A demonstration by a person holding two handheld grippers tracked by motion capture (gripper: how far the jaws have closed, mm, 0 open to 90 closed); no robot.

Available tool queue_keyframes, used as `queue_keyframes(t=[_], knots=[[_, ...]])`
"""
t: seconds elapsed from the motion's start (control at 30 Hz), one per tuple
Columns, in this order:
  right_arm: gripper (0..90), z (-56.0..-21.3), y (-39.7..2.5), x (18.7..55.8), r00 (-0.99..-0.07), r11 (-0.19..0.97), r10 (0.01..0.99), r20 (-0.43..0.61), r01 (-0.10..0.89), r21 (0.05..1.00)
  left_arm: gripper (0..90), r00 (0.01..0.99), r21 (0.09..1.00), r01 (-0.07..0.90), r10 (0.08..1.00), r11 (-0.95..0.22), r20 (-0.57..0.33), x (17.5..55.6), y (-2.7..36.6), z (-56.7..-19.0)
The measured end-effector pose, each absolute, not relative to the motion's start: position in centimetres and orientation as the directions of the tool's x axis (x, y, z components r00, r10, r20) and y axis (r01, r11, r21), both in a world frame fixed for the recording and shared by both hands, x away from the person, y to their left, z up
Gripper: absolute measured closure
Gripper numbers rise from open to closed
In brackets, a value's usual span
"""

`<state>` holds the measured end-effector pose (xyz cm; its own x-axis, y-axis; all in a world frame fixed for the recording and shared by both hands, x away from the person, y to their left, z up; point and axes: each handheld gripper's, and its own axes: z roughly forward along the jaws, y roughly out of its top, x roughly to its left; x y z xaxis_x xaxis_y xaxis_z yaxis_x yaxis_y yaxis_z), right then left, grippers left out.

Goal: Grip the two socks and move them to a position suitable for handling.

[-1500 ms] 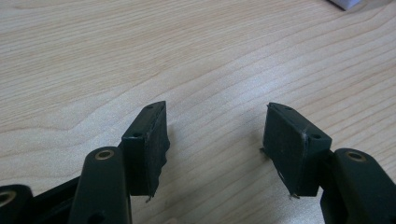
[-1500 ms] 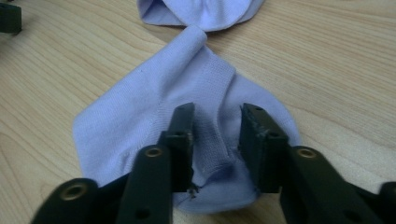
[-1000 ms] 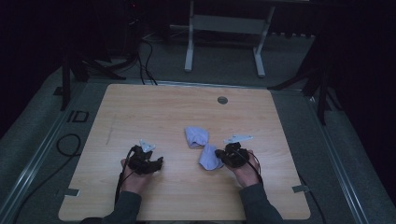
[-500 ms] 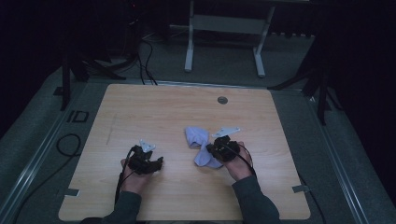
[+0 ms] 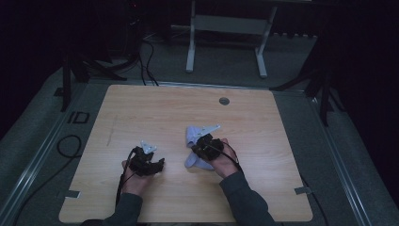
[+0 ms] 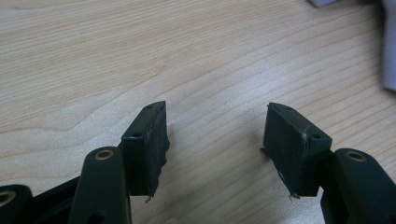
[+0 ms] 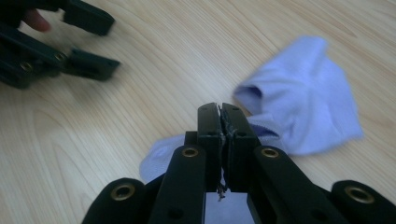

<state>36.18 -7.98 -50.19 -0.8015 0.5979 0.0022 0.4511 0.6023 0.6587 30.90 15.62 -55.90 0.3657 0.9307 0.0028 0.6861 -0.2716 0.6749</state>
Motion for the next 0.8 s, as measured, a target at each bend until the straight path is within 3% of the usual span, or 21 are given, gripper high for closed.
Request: queue_keyframes(t=[0.1,0.13,0.33,0.53,0.8], knots=[[86.0,-50.3,-7.3,36.4,-0.816,0.601,0.578,0.015,0.438,0.668,40.3,0.366,0.675,0.686,0.931,-0.272,0.003,30.9,15.6,-55.9],[79.3,-50.2,-6.7,36.5,-0.827,0.588,0.561,0.027,0.421,0.691,40.3,0.366,0.675,0.686,0.931,-0.271,0.003,30.9,15.6,-55.9],[73.8,-49.3,-6.8,36.7,-0.835,0.511,0.544,0.081,0.406,0.757,40.3,0.366,0.675,0.685,0.931,-0.272,0.004,30.9,15.6,-55.9],[75.0,-48.9,-8.6,36.4,-0.796,0.518,0.604,0.037,0.427,0.742,41.0,0.363,0.674,0.688,0.932,-0.268,0.001,30.9,15.5,-55.9],[78.1,-52.5,-12.6,34.3,-0.744,0.541,0.669,0.017,0.501,0.676,49.0,0.375,0.667,0.690,0.927,-0.280,0.002,30.5,14.8,-55.5]])
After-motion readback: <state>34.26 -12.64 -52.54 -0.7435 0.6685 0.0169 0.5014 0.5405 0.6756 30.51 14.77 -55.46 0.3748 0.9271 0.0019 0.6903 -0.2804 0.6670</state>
